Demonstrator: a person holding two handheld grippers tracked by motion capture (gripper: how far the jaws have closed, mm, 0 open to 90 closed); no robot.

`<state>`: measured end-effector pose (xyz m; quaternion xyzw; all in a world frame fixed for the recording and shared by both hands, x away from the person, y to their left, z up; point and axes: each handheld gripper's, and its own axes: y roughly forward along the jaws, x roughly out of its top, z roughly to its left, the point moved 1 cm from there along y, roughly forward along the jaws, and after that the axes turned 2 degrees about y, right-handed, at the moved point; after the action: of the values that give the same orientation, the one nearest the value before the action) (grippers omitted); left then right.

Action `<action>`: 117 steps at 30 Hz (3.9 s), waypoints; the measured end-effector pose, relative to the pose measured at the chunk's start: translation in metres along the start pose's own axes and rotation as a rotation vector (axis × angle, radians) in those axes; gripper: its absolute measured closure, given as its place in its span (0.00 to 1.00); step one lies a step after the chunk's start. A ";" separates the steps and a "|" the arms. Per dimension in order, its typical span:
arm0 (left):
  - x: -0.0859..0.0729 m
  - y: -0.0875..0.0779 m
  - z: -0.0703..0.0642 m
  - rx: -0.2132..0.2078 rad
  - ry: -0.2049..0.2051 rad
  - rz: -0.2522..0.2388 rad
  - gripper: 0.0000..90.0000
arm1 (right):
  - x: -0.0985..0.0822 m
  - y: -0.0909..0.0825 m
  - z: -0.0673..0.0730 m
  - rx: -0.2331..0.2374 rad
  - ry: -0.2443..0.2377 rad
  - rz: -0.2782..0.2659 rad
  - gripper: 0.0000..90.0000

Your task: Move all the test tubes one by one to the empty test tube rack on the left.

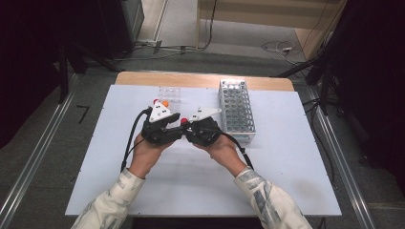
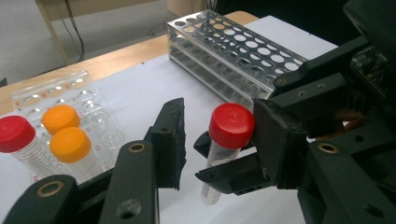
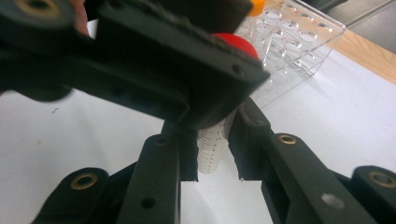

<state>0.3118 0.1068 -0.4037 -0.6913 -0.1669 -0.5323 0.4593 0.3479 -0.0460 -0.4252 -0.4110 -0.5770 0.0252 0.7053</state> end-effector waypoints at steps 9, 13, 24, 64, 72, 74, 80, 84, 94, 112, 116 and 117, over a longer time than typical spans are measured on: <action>0.000 0.000 -0.002 -0.004 0.008 -0.003 0.78 | 0.000 0.000 0.001 -0.001 -0.002 -0.003 0.78; 0.001 -0.003 0.000 -0.010 -0.004 -0.007 0.78 | 0.000 -0.002 0.002 0.020 0.000 -0.003 0.61; 0.006 -0.024 0.022 0.038 -0.054 -0.017 0.78 | -0.008 -0.016 -0.003 0.027 0.033 -0.012 0.38; -0.002 -0.007 0.076 0.273 -0.134 -0.020 0.66 | -0.030 -0.035 -0.019 -0.002 0.072 -0.015 0.37; -0.011 -0.027 0.065 0.228 -0.158 -0.038 0.46 | -0.039 -0.043 -0.024 -0.028 0.084 -0.038 0.38; -0.016 -0.030 0.060 0.219 -0.159 -0.027 0.39 | -0.042 -0.045 -0.026 -0.036 0.087 -0.039 0.38; -0.033 -0.037 0.053 0.207 -0.181 -0.010 0.30 | -0.053 -0.055 -0.033 -0.068 0.102 -0.056 0.38; -0.048 -0.042 0.049 0.230 -0.177 -0.013 0.27 | -0.063 -0.066 -0.038 -0.102 0.114 -0.054 0.37; -0.066 -0.059 0.045 0.256 -0.171 -0.028 0.25 | -0.090 -0.093 -0.063 -0.187 0.180 -0.061 0.37; -0.077 -0.067 0.040 0.248 -0.164 -0.017 0.23 | -0.110 -0.119 -0.074 -0.235 0.217 -0.077 0.37; -0.078 -0.067 0.039 0.245 -0.162 -0.008 0.21 | -0.114 -0.125 -0.076 -0.246 0.224 -0.080 0.37; -0.078 -0.067 0.039 0.246 -0.161 -0.007 0.21 | -0.115 -0.126 -0.077 -0.247 0.226 -0.082 0.37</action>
<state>0.2564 0.1935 -0.4432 -0.6696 -0.2694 -0.4525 0.5237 0.3182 -0.2301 -0.4392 -0.4709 -0.5090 -0.1213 0.7103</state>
